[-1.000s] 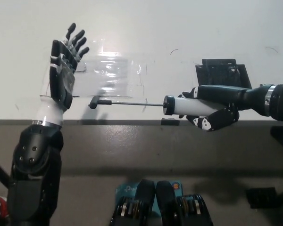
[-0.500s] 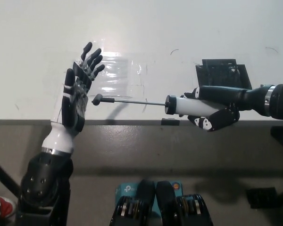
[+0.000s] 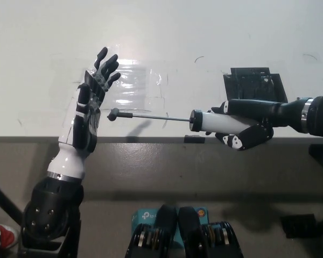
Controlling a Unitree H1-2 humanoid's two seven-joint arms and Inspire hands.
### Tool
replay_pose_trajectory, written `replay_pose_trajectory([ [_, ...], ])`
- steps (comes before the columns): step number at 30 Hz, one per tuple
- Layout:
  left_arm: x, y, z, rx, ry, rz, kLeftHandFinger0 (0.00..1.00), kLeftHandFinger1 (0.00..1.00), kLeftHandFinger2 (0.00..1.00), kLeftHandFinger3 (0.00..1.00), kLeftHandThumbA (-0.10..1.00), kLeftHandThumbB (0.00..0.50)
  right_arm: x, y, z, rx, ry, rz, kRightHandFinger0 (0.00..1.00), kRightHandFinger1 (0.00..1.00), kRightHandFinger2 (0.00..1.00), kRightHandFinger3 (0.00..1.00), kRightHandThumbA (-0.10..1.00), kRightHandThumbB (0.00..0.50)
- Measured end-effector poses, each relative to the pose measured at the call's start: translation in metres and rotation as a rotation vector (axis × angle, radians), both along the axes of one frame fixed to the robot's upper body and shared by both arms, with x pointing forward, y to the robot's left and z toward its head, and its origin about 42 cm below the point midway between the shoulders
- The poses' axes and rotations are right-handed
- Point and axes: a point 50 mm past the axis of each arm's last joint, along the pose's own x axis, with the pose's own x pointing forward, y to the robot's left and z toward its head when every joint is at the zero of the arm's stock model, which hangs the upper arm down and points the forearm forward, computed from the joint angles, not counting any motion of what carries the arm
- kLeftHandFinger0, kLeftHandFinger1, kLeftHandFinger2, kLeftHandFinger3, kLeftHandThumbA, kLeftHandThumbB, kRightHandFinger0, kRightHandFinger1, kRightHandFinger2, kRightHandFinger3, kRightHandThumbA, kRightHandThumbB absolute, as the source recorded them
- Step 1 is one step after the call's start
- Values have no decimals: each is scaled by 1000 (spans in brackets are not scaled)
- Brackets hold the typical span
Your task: The robot uses right hand to pick up a small white air pumper and uses its left hand to compress it, and then puts it on the desk
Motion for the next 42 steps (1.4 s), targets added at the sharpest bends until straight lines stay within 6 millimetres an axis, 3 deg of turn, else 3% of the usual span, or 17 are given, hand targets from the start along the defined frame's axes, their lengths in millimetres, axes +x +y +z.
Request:
replay_pose_trajectory([
  [7, 10, 1, -7, 16, 33, 13, 1000, 1000, 1000, 1000, 1000, 265, -4, 5, 0, -9, 5, 13, 63, 452, 719, 787, -100, 153],
  [11, 19, 1, -12, 29, 56, 22, 1000, 1000, 1000, 1000, 1000, 261, -5, 6, 0, -9, 7, 16, 88, 508, 757, 796, -100, 151],
  [14, 25, 2, -15, 30, 71, 25, 1000, 1000, 1000, 1000, 1000, 252, -6, 9, 0, -5, 11, 21, 142, 593, 801, 859, -100, 142],
  [17, 30, 1, -18, 31, 88, 26, 1000, 1000, 1000, 1000, 1000, 246, -8, 12, 1, -3, 11, 25, 143, 593, 804, 877, -100, 137],
  [21, 33, -4, -16, 14, 86, 28, 1000, 1000, 1000, 1000, 1000, 243, -10, 16, -1, -4, 19, 29, 121, 528, 743, 840, -100, 158],
  [26, 33, -13, -14, -38, 90, 42, 1000, 1000, 1000, 1000, 1000, 240, -9, 25, -3, 8, 34, 36, 243, 632, 807, 839, -100, 157],
  [31, 33, -22, -13, -86, 98, 52, 1000, 1000, 1000, 1000, 1000, 245, -6, 34, -3, 7, 39, 46, 222, 580, 773, 832, -100, 161],
  [42, 32, -29, -11, -79, 108, 53, 1000, 1000, 1000, 1000, 1000, 287, -1, 54, 1, -5, 37, 75, 247, 612, 790, 833, -100, 155],
])
